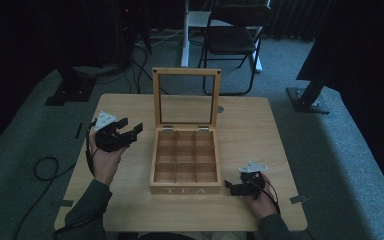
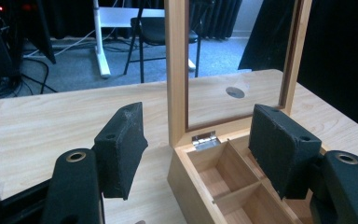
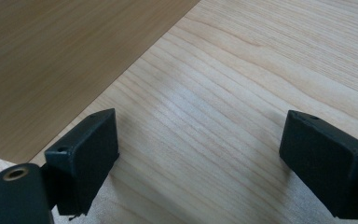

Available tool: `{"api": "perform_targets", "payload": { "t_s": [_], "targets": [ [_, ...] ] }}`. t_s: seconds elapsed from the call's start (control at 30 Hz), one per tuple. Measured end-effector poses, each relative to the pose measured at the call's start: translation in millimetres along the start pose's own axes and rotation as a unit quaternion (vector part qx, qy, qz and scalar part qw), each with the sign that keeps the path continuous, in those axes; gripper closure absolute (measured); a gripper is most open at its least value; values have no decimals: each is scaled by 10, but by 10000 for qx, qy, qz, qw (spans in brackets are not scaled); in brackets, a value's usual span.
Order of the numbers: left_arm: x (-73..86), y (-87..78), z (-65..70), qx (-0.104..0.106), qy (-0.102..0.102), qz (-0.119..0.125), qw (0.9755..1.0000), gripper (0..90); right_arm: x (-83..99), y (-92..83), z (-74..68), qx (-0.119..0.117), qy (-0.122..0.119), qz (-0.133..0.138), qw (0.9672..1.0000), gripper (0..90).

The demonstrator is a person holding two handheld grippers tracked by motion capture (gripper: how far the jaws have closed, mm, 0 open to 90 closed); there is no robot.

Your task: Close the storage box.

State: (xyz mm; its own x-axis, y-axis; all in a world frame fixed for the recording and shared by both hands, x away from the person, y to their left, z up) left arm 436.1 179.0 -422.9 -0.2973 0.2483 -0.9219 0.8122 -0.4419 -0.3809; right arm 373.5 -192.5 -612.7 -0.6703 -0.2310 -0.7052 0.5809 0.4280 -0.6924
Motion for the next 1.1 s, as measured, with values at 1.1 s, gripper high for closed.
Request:
{"api": "perform_targets", "payload": {
  "t_s": [1.1],
  "targets": [
    [-281, 417, -105, -86, 384, -199, 9990, 341, 1, 0, -1, 1, 6, -1, 10000, 112]
  ]
}}
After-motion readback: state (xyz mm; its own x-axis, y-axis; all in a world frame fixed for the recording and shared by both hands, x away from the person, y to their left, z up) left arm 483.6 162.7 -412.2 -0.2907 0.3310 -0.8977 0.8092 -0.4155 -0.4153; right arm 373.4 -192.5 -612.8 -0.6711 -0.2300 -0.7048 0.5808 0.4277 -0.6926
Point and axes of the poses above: each handheld gripper's, and its own axes: y roughly forward along the jaws, x roughly out of its underside, z roughly to its right, the point moved 9 cm from there along y, roughly forward along the jaws, and after that the axes turned 12 degrees about y, right-handed, at the moved point
